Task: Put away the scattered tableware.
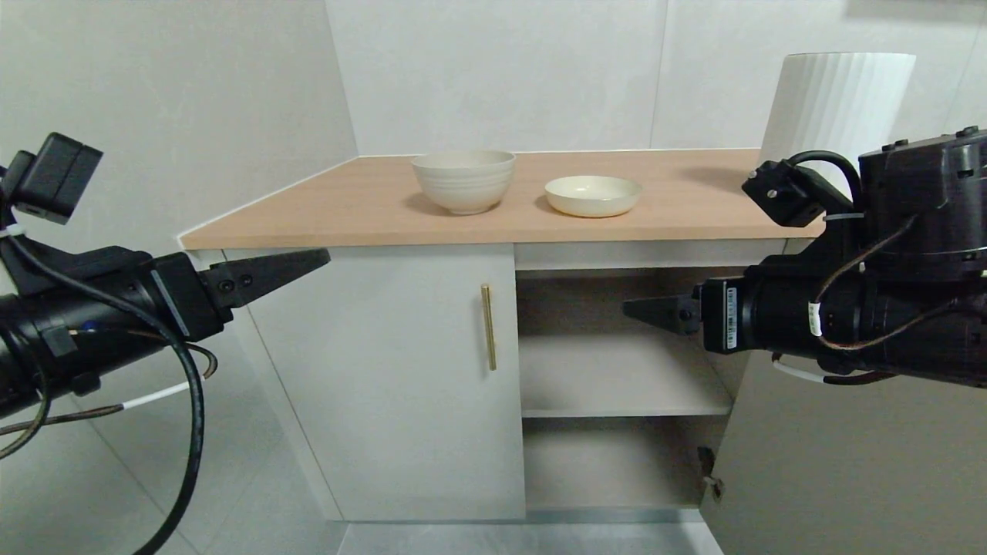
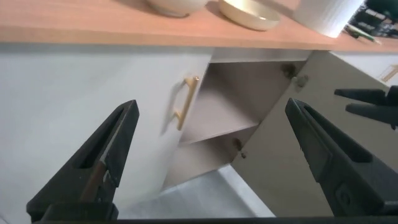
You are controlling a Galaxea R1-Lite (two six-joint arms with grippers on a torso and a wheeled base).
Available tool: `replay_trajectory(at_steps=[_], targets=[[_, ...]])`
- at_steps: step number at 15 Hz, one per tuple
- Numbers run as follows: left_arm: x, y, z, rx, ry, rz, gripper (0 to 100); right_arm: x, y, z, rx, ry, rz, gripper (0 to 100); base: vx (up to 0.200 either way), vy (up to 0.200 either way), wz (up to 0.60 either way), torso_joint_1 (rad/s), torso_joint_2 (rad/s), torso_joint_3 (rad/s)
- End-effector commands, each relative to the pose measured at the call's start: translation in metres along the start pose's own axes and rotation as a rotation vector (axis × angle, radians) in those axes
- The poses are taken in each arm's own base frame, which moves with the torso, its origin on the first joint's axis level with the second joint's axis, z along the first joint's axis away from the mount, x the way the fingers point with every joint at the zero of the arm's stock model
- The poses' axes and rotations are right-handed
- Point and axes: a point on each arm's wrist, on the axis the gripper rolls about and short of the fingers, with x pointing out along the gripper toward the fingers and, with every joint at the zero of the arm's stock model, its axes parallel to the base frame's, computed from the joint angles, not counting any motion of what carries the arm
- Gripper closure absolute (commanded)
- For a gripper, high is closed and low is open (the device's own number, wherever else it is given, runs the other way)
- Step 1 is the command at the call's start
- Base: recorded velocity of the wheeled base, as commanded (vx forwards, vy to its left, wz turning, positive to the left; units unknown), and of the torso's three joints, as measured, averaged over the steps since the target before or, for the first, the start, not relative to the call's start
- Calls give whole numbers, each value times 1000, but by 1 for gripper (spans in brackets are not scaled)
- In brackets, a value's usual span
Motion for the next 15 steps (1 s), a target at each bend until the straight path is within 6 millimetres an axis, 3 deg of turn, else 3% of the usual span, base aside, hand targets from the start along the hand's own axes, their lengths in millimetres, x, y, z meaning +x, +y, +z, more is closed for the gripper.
replay_trajectory(at_steps=[1, 5, 8, 15], targets=[[-5, -2, 1, 7, -12, -6, 0, 1, 0, 0, 0, 2, -1, 0, 0, 0, 0, 0, 0, 0], [-6, -3, 3, 11, -17, -9, 0, 3, -3, 0, 3, 4, -10, 0, 0, 0, 0, 0, 0, 0], [-6, -3, 2, 9, -16, -11, 0, 3, -3, -1, 3, 6, -10, 0, 0, 200, 0, 1, 2, 4], [-6, -5, -8, 98, 16, -25, 0, -3, -3, 1, 5, -7, -7, 0, 0, 0, 0, 0, 0, 0]])
